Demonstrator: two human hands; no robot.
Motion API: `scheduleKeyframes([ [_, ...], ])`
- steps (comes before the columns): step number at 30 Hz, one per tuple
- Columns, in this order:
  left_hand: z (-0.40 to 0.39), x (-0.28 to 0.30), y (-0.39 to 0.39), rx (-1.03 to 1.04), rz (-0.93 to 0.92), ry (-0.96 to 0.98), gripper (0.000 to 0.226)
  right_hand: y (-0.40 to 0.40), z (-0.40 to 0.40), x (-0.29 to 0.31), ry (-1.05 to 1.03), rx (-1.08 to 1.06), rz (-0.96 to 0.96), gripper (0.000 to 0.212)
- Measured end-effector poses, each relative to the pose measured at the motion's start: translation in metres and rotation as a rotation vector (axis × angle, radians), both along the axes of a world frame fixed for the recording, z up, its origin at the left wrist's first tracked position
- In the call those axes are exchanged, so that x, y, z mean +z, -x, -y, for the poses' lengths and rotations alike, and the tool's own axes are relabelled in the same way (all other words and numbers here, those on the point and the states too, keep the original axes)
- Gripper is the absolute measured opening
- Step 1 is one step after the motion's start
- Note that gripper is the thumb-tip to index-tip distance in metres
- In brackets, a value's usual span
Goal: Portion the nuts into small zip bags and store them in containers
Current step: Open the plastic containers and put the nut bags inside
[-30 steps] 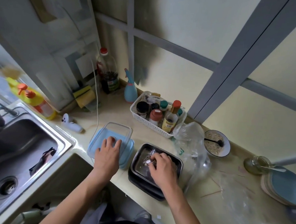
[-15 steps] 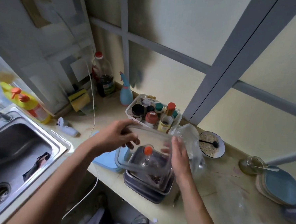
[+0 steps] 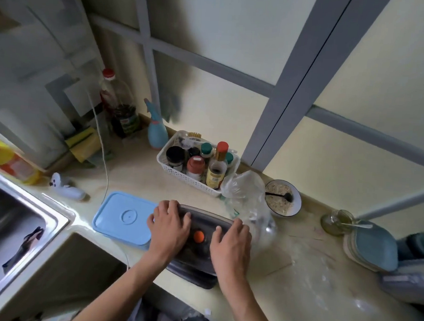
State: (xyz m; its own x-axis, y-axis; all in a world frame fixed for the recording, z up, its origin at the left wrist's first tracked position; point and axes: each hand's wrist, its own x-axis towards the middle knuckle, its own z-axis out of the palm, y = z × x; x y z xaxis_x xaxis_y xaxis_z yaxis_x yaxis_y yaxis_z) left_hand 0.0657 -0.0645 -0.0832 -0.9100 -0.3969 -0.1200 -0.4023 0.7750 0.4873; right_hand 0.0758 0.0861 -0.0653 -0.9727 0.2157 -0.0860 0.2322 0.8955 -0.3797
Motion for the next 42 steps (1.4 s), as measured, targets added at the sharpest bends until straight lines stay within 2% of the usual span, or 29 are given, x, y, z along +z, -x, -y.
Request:
scheduleKeyframes([
  [2, -0.002, -0.005, -0.003, -0.052, -0.019, -0.033, 0.041, -0.001, 0.003, -0.003, -0.111, -0.002, -0.020, 0.046],
  [4, -0.002, -0.008, -0.007, -0.140, -0.045, 0.070, 0.046, -0.003, 0.005, -0.008, -0.161, -0.002, -0.032, 0.045],
  [7, -0.003, -0.009, -0.007, -0.289, -0.009, 0.245, 0.049, -0.007, 0.010, -0.017, -0.160, 0.015, -0.023, 0.054],
  [9, -0.005, -0.009, -0.004, -0.372, -0.003, 0.272, 0.053, -0.005, 0.014, -0.022, -0.146, 0.017, -0.022, 0.060],
  [12, -0.009, -0.009, 0.000, -0.435, 0.016, 0.248, 0.052, 0.006, 0.016, -0.029, -0.117, 0.069, -0.097, 0.054],
  [17, -0.013, -0.017, -0.001, -0.489, 0.041, 0.313, 0.046, 0.011, 0.017, -0.044, -0.196, 0.206, -0.116, 0.038],
  [20, -0.014, -0.020, 0.001, -0.508, 0.019, 0.353, 0.050, 0.011, 0.016, -0.044, -0.227, 0.198, -0.101, 0.034],
  [30, -0.007, -0.023, -0.003, -0.556, -0.067, 0.289, 0.058, 0.007, 0.019, -0.044, -0.226, 0.186, -0.102, 0.029],
  [37, -0.010, -0.017, -0.001, -0.570, -0.109, 0.399, 0.036, 0.006, 0.019, -0.041, -0.203, 0.164, -0.105, 0.032],
  [42, -0.017, -0.022, 0.001, -0.514, -0.032, 0.446, 0.031, 0.005, 0.018, -0.042, -0.212, 0.166, -0.115, 0.032],
])
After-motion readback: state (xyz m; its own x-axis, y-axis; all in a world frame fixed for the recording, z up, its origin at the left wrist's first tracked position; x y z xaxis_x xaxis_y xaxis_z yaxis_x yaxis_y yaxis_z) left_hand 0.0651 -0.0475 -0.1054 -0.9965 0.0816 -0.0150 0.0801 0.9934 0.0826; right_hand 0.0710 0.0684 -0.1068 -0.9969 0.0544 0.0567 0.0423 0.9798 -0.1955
